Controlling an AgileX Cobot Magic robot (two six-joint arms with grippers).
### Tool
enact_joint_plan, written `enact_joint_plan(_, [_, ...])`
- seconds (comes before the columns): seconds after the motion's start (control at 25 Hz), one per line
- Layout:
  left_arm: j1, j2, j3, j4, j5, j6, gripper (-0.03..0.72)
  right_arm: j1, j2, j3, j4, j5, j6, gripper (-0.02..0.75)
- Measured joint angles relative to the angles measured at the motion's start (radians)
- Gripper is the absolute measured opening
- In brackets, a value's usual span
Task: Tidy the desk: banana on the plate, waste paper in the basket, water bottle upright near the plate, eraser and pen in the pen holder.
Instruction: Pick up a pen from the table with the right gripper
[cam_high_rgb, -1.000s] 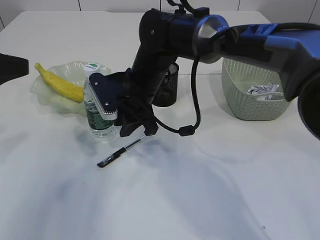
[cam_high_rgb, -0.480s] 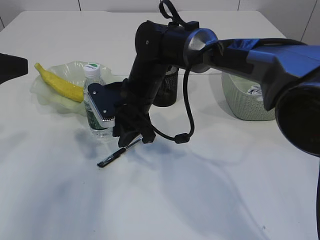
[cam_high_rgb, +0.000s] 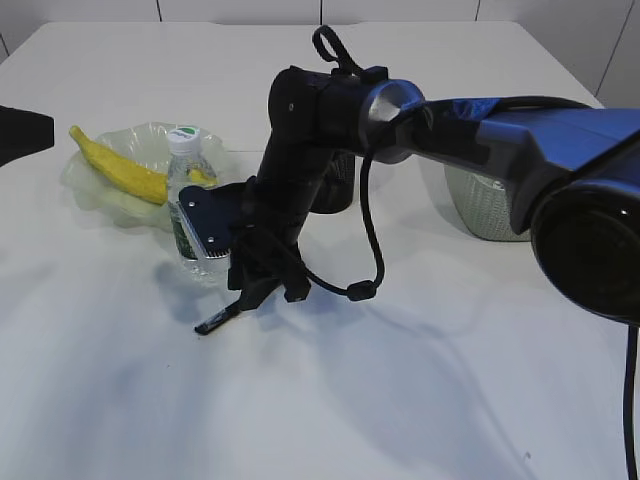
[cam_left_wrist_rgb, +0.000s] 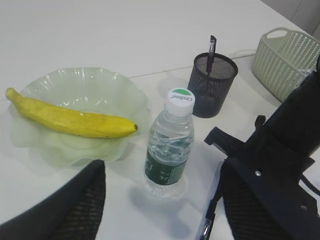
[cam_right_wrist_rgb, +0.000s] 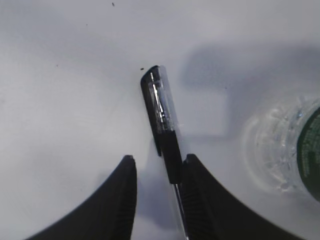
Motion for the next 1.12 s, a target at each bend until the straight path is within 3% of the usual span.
enact_joint_plan(0.72, [0.000,0.000,0.000,0.000,0.004,0.000,0.514,0.002,0.026,0.000,0.002,-0.022,0.045,0.240])
enact_joint_plan(1.12, [0.000,0.000,0.000,0.000,0.004,0.000,0.514,0.002,0.081,-0.087,-0.004,-0.008,0.079,0.241])
